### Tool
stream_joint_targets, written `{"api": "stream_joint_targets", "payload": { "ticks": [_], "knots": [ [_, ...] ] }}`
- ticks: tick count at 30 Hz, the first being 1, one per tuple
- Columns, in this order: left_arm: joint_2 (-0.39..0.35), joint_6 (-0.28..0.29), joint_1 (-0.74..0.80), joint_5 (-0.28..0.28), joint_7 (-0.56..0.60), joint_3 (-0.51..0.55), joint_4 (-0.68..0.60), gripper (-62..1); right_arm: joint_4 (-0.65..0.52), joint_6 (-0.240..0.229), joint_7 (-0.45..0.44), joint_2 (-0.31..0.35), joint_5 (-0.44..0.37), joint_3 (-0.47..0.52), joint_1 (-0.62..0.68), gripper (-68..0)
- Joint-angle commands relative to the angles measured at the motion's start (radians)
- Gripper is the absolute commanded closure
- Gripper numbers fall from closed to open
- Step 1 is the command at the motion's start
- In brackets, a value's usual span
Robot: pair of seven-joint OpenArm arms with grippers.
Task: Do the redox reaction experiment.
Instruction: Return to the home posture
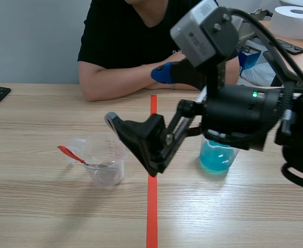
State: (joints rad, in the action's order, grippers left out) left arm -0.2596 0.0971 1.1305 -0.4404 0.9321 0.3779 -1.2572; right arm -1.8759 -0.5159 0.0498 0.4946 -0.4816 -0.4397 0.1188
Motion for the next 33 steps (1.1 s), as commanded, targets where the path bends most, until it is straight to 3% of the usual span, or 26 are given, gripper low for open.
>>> {"api": "stream_joint_targets", "payload": {
  "ticks": [1,7,11,12,14,17,19,23,28,33],
  "knots": [
    [-0.029,-0.010,0.016,0.014,0.016,-0.005,-0.041,-4.1,-0.035,0.002,-0.015,0.037,-0.040,0.028,0.021,-67.9],
    [-0.106,-0.062,0.126,0.109,0.021,-0.005,-0.159,-4.3,-0.143,0.057,-0.015,0.174,-0.129,0.145,0.188,-67.9],
    [-0.152,-0.061,0.186,0.116,0.022,-0.005,-0.229,-5.0,-0.192,0.062,-0.016,0.224,-0.166,0.220,0.317,-67.9],
    [-0.161,-0.061,0.186,0.116,0.022,-0.005,-0.246,-8.1,-0.201,0.072,-0.016,0.232,-0.175,0.237,0.352,-67.9],
    [-0.173,-0.061,0.186,0.125,0.022,-0.005,-0.279,-20.8,-0.212,0.089,-0.016,0.233,-0.185,0.267,0.417,-67.9],
    [-0.176,-0.057,0.186,0.159,0.021,-0.006,-0.299,-51.3,-0.219,0.094,-0.013,0.233,-0.185,0.294,0.487,-67.9],
    [-0.176,-0.058,0.186,0.161,0.031,-0.007,-0.316,-61.6,-0.219,0.109,-0.006,0.233,-0.185,0.301,0.509,-67.9],
    [-0.176,-0.057,0.186,0.193,0.050,-0.008,-0.360,-62.3,-0.219,0.134,0.010,0.233,-0.185,0.311,0.516,-67.9],
    [-0.183,-0.058,0.186,0.332,0.055,-0.008,-0.452,-62.3,-0.219,0.135,0.011,0.229,-0.184,0.314,0.516,-67.9],
    [-0.247,-0.081,0.186,0.443,0.051,-0.008,-0.558,-62.3,-0.219,0.135,0.012,0.225,-0.184,0.314,0.516,-67.9]
  ]
}}
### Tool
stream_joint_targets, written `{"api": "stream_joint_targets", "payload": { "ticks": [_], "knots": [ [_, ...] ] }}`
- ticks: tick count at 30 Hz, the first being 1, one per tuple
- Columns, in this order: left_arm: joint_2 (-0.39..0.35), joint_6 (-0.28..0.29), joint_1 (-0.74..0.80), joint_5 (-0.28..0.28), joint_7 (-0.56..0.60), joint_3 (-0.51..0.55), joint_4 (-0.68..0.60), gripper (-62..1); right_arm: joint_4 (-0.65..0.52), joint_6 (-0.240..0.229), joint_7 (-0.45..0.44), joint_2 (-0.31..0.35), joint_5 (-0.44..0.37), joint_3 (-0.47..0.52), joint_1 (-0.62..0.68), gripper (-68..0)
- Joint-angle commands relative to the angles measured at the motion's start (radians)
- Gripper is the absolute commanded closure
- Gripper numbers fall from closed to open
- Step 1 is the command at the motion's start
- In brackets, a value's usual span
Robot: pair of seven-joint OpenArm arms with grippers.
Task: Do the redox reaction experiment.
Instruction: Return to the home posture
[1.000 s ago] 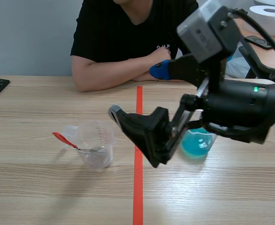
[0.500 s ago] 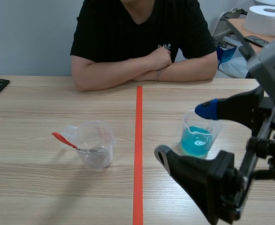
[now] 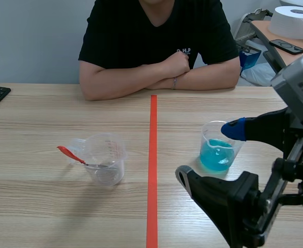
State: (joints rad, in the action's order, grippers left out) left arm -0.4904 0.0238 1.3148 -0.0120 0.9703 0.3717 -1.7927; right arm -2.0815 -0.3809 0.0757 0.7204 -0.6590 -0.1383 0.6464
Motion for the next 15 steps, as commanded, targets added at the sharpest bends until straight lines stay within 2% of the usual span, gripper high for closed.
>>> {"api": "stream_joint_targets", "payload": {
  "ticks": [1,3,6,9,15],
  "knots": [
    [-0.032,-0.008,0.002,0.040,0.003,-0.002,-0.042,-62.3,-0.013,0.000,-0.013,0.000,-0.006,0.012,-0.012,-67.9],
    [-0.053,-0.008,0.002,0.080,-0.042,-0.002,-0.070,-62.3,-0.013,0.000,-0.010,0.000,-0.003,0.012,-0.012,-67.9],
    [-0.045,-0.007,0.002,0.084,-0.109,-0.002,-0.078,-62.3,-0.013,0.000,0.021,0.000,-0.003,0.012,-0.012,-67.9],
    [0.010,-0.007,0.002,0.075,-0.138,-0.002,-0.072,-62.3,-0.013,0.000,0.061,0.000,-0.003,0.012,-0.012,-67.9],
    [0.120,-0.004,0.002,0.026,-0.136,-0.002,-0.067,-62.3,-0.013,0.000,0.067,0.000,-0.003,0.012,-0.012,-67.9]
  ]
}}
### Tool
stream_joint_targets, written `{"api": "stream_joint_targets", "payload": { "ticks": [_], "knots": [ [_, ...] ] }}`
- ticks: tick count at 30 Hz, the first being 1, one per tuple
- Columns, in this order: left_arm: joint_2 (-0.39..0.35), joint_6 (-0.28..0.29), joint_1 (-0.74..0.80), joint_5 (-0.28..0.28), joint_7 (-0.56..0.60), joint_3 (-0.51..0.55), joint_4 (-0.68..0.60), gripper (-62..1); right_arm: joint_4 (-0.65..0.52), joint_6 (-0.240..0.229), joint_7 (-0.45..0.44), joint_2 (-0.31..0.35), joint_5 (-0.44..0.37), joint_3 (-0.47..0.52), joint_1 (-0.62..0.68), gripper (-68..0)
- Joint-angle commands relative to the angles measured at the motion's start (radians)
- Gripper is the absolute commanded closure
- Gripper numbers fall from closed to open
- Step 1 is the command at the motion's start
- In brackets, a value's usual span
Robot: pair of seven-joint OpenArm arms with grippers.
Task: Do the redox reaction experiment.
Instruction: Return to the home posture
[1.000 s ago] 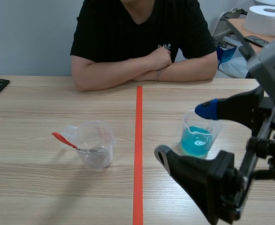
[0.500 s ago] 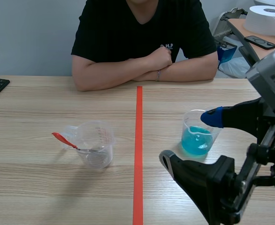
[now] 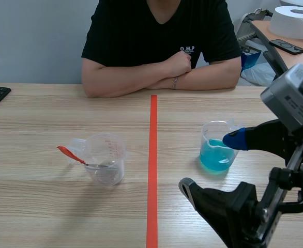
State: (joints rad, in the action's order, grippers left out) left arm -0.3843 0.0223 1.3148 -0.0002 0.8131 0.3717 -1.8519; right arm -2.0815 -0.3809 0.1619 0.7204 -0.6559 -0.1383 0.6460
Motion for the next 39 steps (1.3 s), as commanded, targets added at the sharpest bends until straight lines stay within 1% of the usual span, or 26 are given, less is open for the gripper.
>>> {"api": "stream_joint_targets", "payload": {
  "ticks": [1,4,7,21,23,34,39],
  "knots": [
    [0.035,-0.002,0.002,0.011,0.023,-0.002,-0.008,-62.3,-0.013,0.000,-0.026,0.000,-0.006,0.012,-0.011,-67.9],
    [0.086,-0.003,0.002,-0.006,0.036,-0.002,-0.008,-62.3,-0.013,0.000,-0.033,0.000,-0.003,0.012,-0.011,-67.9],
    [0.105,-0.004,0.002,-0.012,0.043,-0.002,-0.008,-62.3,-0.013,0.000,-0.038,0.000,-0.002,0.012,-0.011,-67.9],
    [0.104,-0.005,0.002,-0.023,0.024,-0.002,0.014,-62.3,-0.013,0.000,-0.046,0.000,0.001,0.012,-0.011,-67.9],
    [0.091,-0.004,0.002,-0.027,0.024,-0.002,0.014,-62.3,-0.013,0.000,-0.046,0.000,0.001,0.012,-0.011,-67.9],
    [-0.048,-0.002,0.002,-0.019,-0.003,-0.003,0.021,-62.3,-0.013,0.000,-0.064,0.000,0.001,0.012,-0.011,-67.9],
    [-0.068,-0.002,-0.018,-0.019,-0.002,-0.003,0.045,-62.3,-0.013,0.000,-0.064,0.000,0.001,0.012,-0.011,-67.9]
  ]
}}
